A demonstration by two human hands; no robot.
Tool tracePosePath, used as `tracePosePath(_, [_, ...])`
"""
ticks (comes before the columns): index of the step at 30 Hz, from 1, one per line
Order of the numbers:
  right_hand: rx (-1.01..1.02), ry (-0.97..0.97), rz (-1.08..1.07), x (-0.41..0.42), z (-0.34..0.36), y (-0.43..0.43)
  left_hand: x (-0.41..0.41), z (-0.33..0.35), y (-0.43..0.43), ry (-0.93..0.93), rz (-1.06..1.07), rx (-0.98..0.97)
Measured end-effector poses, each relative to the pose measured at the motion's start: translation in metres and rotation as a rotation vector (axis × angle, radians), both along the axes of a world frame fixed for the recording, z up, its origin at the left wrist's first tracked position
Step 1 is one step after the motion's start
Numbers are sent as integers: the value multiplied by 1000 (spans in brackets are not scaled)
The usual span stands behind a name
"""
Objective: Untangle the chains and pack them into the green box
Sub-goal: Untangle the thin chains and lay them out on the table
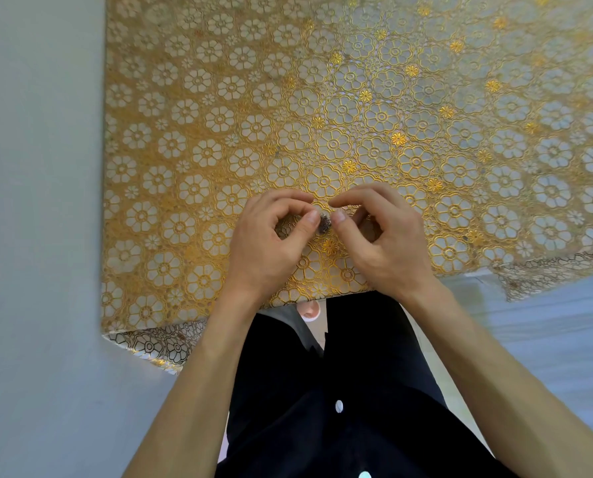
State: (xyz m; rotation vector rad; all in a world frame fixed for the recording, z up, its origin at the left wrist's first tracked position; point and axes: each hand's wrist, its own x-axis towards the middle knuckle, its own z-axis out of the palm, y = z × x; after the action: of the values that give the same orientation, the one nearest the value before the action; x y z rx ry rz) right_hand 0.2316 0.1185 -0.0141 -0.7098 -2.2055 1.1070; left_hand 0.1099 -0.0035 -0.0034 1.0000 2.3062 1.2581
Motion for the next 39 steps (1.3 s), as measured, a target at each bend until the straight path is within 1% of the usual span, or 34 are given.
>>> tracePosePath(6, [0, 32, 18, 1, 0, 1, -1, -2, 0, 33, -2, -22])
tracePosePath(15, [72, -44, 40, -1, -4, 0, -1, -1, 1, 53, -10, -44])
tracePosePath(24, [-11, -13, 16, 0, -1, -1, -1, 0, 1, 49, -29, -67])
tracePosePath(27, [-4, -38, 3, 0, -1, 0, -1, 1, 0, 35, -44, -49])
tracePosePath(33, [5, -56, -2, -1, -1, 0, 0, 0, 2, 89, -24, -54])
tracePosePath(39, [10, -75, -3, -1, 0, 2, -1, 1, 1, 69, -18, -30])
